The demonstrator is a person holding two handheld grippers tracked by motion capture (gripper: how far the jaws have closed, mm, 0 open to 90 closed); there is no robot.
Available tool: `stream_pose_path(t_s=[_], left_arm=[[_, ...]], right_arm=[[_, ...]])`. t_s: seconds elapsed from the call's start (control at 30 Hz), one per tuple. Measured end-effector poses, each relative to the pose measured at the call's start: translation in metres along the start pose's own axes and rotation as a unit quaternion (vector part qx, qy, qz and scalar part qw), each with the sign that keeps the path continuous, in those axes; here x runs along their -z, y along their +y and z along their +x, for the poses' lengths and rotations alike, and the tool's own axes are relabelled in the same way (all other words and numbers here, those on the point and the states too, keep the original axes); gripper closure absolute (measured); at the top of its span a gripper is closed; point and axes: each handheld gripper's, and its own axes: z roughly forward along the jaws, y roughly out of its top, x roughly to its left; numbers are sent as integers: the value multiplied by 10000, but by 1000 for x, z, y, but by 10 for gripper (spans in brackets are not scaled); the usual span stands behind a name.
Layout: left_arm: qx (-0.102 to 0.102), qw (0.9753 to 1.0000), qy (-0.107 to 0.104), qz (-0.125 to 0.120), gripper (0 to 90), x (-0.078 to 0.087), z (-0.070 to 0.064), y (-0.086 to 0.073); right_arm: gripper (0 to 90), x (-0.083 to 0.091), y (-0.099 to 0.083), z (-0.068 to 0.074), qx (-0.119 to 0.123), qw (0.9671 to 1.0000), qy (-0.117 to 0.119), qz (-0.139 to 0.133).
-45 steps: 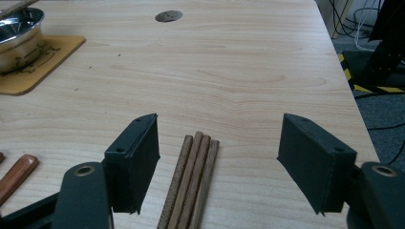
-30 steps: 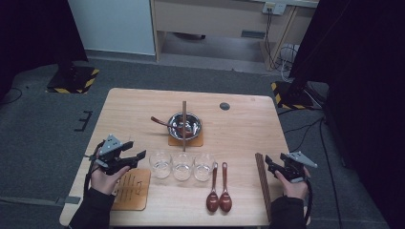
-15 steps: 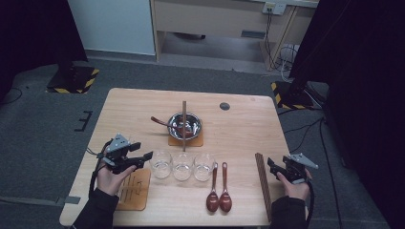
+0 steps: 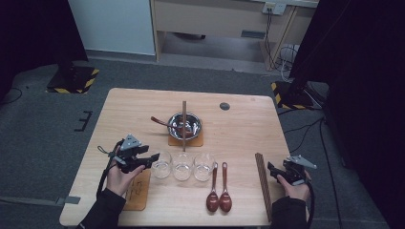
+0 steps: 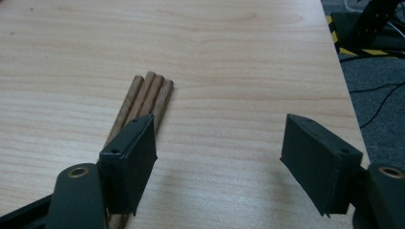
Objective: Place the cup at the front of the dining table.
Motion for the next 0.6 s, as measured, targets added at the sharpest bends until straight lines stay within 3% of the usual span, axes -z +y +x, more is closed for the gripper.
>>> stream_pose_path(t_s=[0.17,0.6], left_arm=[[108,9998,-73,148,438,-6,0,2],[-42,9975,-45,703,590,-20,-2,3]], right_arm=[[277,-3,-4,-1,49,9998,-56,169],[274,-5,-4,-1,73,9997,-34,249]])
